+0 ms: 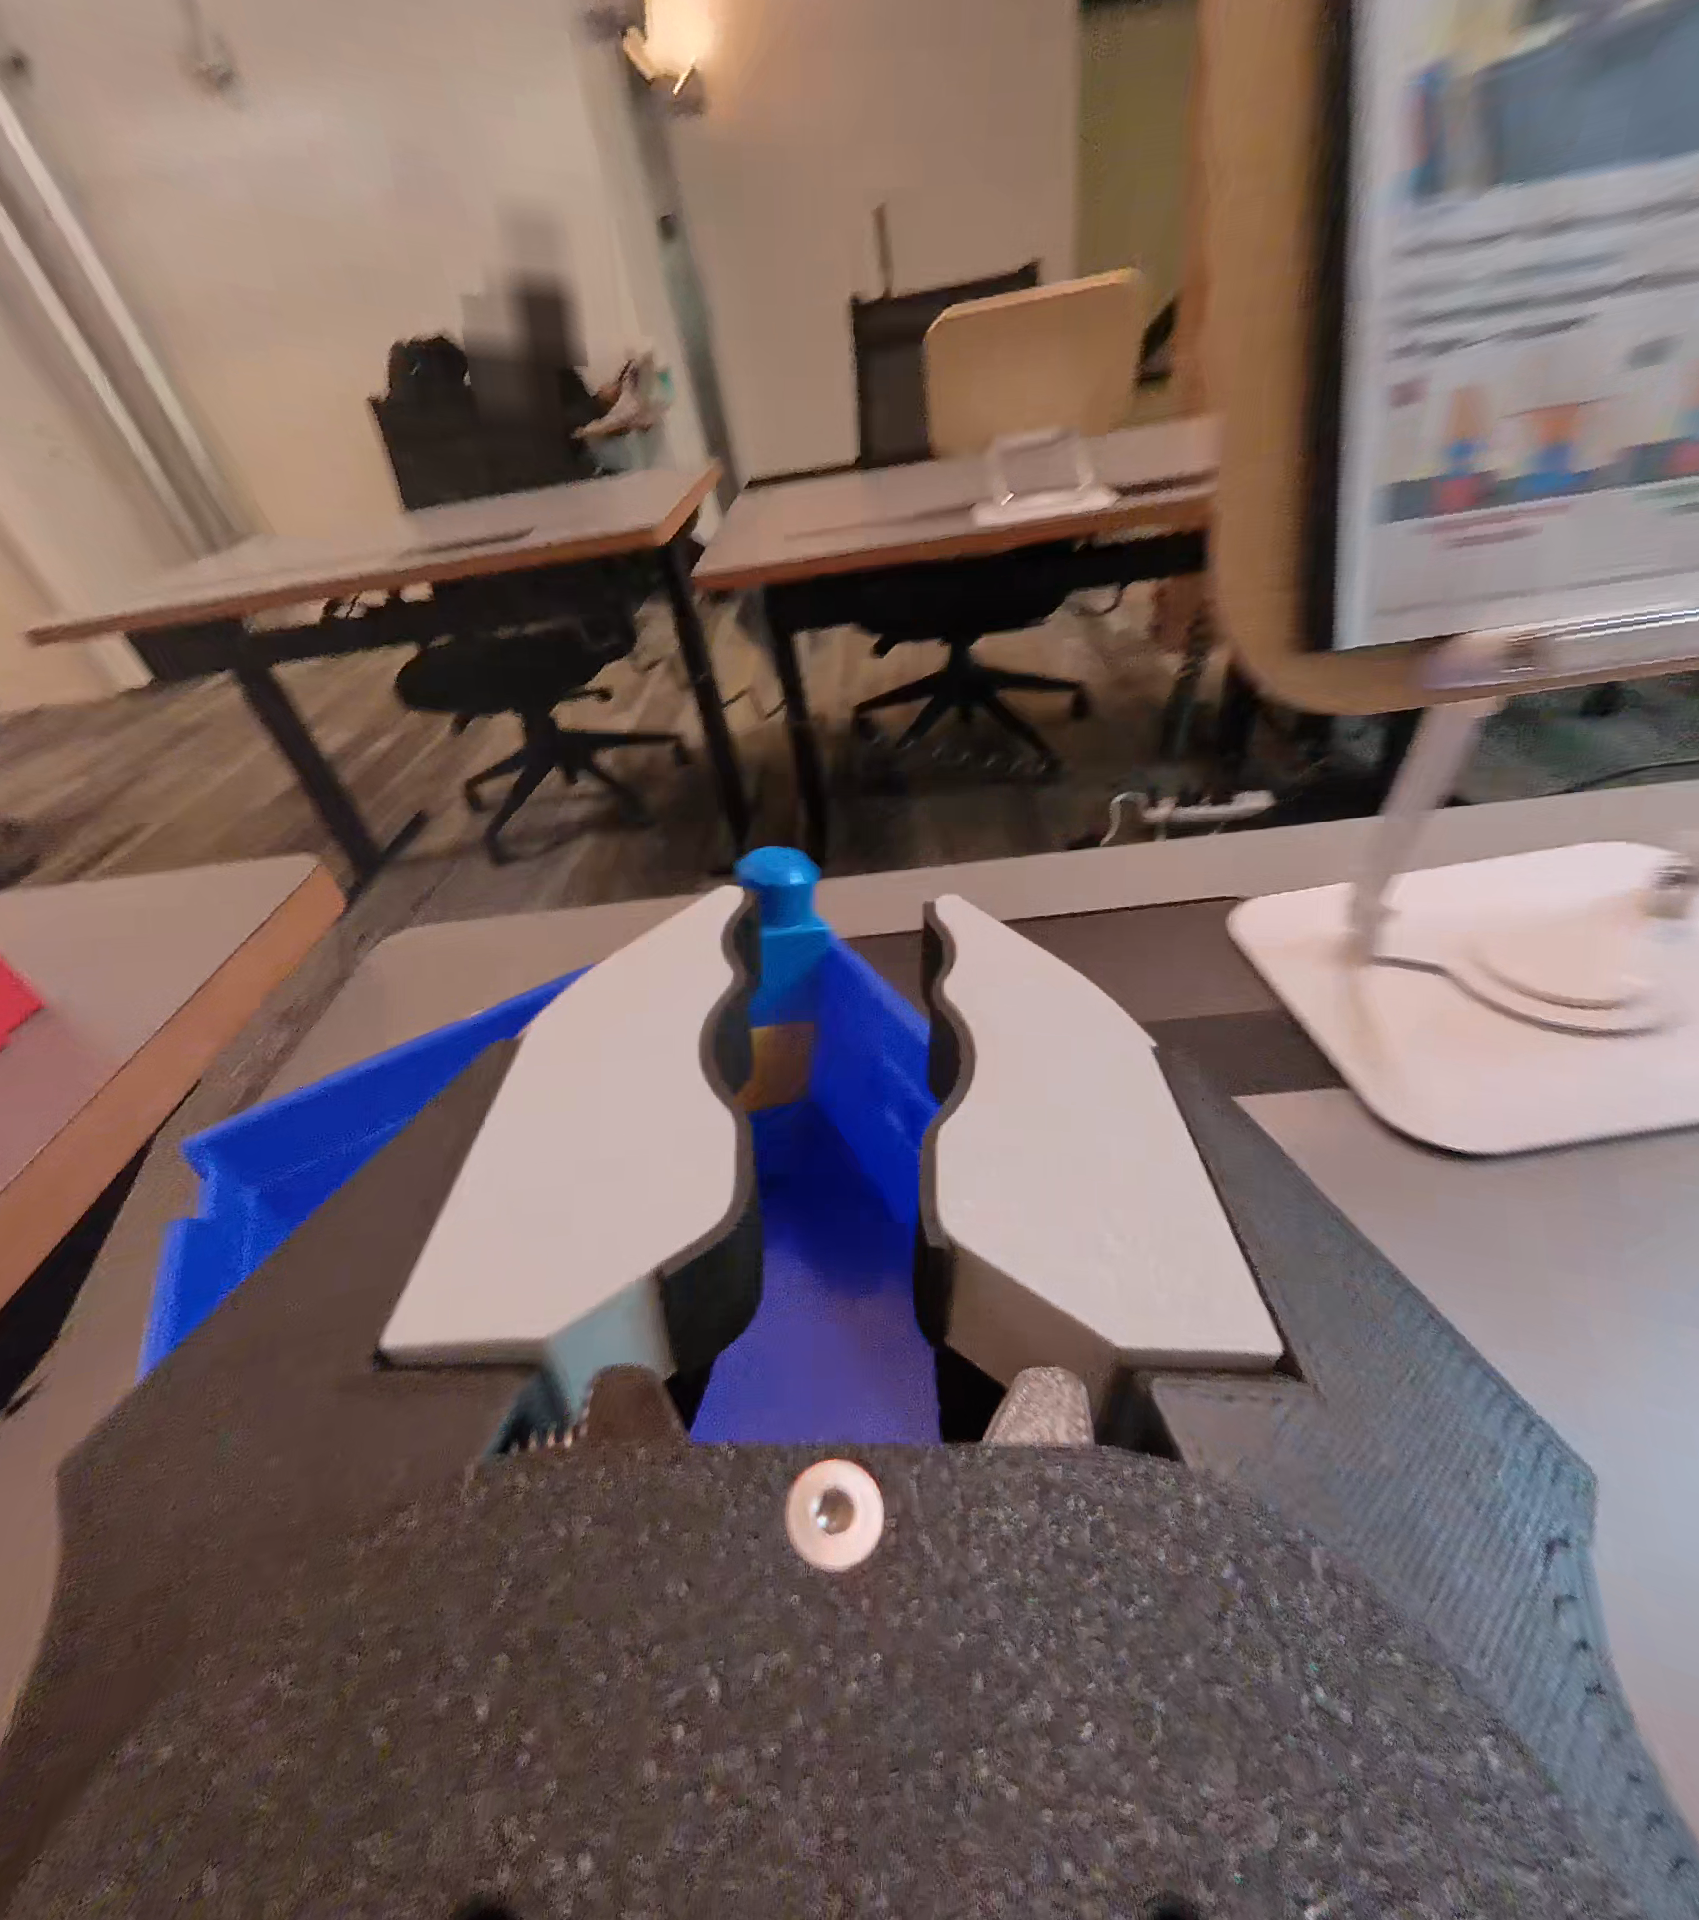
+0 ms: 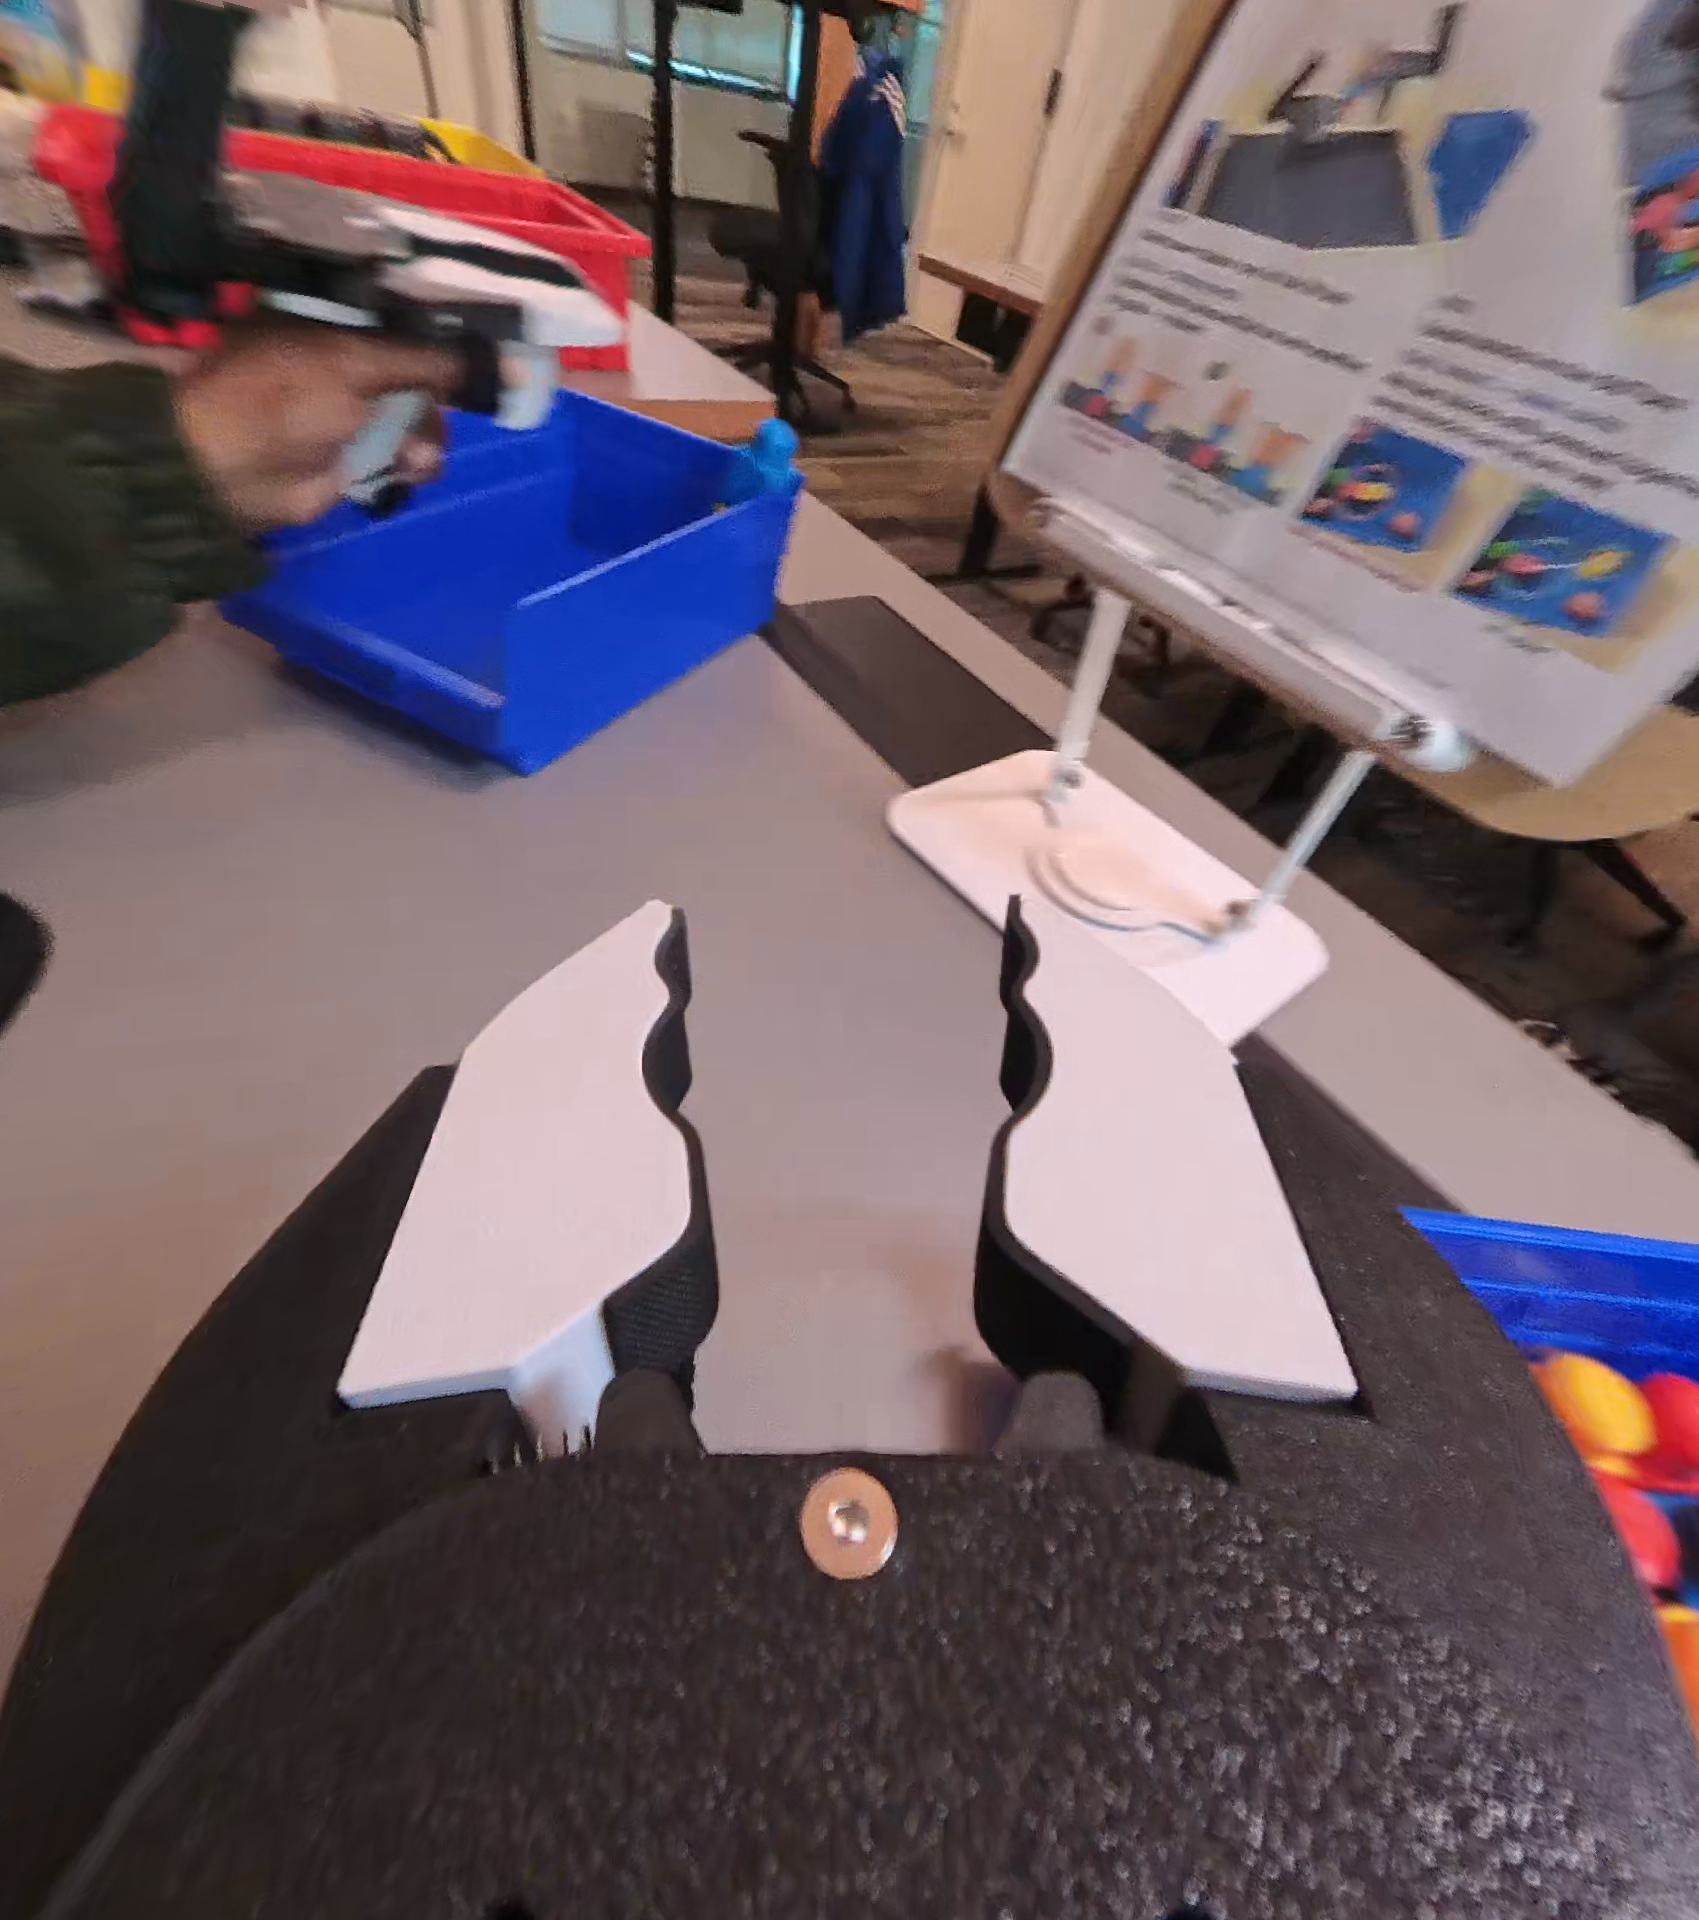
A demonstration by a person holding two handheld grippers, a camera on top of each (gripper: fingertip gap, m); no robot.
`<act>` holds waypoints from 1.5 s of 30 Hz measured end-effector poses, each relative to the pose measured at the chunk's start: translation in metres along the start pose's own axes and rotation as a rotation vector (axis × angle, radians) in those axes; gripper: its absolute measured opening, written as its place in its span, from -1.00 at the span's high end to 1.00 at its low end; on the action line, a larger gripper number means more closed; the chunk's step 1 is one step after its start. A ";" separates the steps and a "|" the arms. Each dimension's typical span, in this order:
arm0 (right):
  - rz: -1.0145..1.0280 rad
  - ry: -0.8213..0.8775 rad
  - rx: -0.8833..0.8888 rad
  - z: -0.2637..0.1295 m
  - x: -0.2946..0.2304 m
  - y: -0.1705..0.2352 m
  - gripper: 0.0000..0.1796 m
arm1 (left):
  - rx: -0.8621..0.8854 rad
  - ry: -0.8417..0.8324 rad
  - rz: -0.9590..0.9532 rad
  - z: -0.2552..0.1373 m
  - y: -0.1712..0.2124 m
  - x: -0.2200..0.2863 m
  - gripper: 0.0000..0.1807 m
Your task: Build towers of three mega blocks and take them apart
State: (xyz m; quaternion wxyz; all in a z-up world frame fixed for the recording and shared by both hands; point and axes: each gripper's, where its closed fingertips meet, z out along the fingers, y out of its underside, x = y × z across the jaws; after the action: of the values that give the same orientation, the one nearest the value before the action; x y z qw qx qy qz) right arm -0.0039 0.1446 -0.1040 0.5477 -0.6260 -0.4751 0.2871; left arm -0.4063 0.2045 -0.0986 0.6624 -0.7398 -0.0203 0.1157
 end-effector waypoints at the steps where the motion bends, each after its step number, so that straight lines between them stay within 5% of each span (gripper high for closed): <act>1: 0.011 -0.017 0.010 0.000 -0.015 0.003 0.35 | -0.039 -0.024 0.002 0.014 0.007 -0.009 0.61; 7: 0.053 -0.080 0.030 -0.001 -0.064 0.027 0.36 | -0.293 -0.094 0.106 0.077 0.064 -0.037 0.36; 14: 0.120 -0.100 0.044 0.001 -0.064 0.045 0.38 | -0.499 -0.018 0.245 0.101 0.129 -0.037 0.30; 22: 0.137 -0.111 0.031 0.006 -0.068 0.056 0.40 | -0.578 -0.071 0.386 0.118 0.157 -0.041 0.49; 27: 0.107 -0.096 0.012 0.007 -0.070 0.061 0.41 | -0.543 -0.094 0.348 0.110 0.142 -0.045 0.58; 32: 0.133 -0.083 0.045 0.002 -0.067 0.054 0.44 | -0.300 -0.078 0.302 0.076 0.065 -0.033 0.58; 37: 0.179 -0.089 0.074 0.002 -0.069 0.037 0.41 | -0.039 0.115 0.381 -0.002 -0.007 0.048 0.58; 45: 0.104 -0.100 0.074 0.014 -0.102 -0.009 0.36 | 0.048 0.438 0.717 -0.131 0.028 0.211 0.59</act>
State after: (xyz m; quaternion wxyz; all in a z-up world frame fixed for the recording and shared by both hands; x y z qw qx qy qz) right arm -0.0583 0.0571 -0.1156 0.5303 -0.6141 -0.4579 0.3635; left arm -0.1787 0.1121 -0.1439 0.5858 -0.6917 0.3825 0.1795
